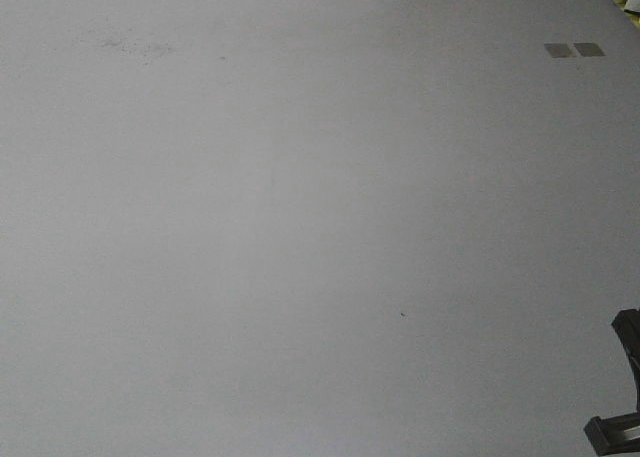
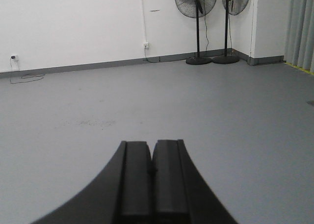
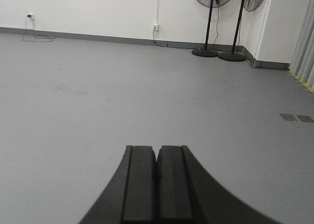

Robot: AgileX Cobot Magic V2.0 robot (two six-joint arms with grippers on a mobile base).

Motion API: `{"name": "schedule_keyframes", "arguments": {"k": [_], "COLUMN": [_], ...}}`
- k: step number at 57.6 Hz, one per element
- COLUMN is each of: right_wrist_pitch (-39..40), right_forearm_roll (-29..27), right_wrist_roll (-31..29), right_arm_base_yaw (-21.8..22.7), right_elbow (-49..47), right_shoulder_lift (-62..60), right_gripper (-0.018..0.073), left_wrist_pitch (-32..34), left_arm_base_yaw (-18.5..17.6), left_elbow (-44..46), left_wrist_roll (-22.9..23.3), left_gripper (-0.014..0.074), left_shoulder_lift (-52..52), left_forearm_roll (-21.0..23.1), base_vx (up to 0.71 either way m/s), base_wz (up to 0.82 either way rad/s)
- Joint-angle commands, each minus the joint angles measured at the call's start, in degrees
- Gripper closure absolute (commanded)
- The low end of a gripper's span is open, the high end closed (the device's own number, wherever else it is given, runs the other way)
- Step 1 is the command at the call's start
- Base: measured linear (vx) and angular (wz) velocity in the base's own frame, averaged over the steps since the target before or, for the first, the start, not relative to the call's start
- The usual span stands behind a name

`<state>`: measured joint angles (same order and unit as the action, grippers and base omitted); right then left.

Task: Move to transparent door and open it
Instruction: 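Turn the base toward the glass sliding door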

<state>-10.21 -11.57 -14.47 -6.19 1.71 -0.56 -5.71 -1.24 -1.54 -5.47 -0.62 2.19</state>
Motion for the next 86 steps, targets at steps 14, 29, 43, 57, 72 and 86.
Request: {"name": "schedule_keyframes", "arguments": {"k": [14,29,43,57,72,86], "right_wrist_pitch": [4.76,4.76,4.94,4.94,4.94,4.94], "right_forearm_roll": [-0.22,-0.22,-0.22,-0.22,-0.22,-0.22], "right_wrist_roll": [-0.09,-0.09,-0.09,-0.09,-0.09,-0.09], "right_arm_base_yaw": [0.33,0.33,0.33,0.33,0.33,0.33], "right_elbow": [0.73,0.73,0.73,0.73,0.73,0.73], "right_shoulder_lift": [-0.81,-0.81,-0.81,-0.81,-0.81,-0.81], "right_gripper": [0.0559,0.0559,0.0559,0.0559,0.0559,0.0559], "left_wrist_pitch": [4.76,4.76,4.76,4.76,4.76,4.76], "left_arm_base_yaw": [0.04,0.04,0.04,0.04,0.04,0.04], "left_elbow": [-1.72,-1.72,-1.72,-1.72,-1.72,-1.72], "left_wrist_roll": [0.48,0.48,0.48,0.48,0.48,0.48], "left_gripper": [0.0592,0.0592,0.0592,0.0592,0.0592,0.0592], "left_shoulder_lift": [-0.68,-0.68,-0.68,-0.68,-0.68,-0.68], "left_forearm_roll": [0.35,0.35,0.35,0.35,0.35,0.35], "base_vx": [0.02,0.07,0.15,0.20,0.25,0.32], "base_wz": [0.00,0.01,0.02,-0.01,0.28,0.48]}}
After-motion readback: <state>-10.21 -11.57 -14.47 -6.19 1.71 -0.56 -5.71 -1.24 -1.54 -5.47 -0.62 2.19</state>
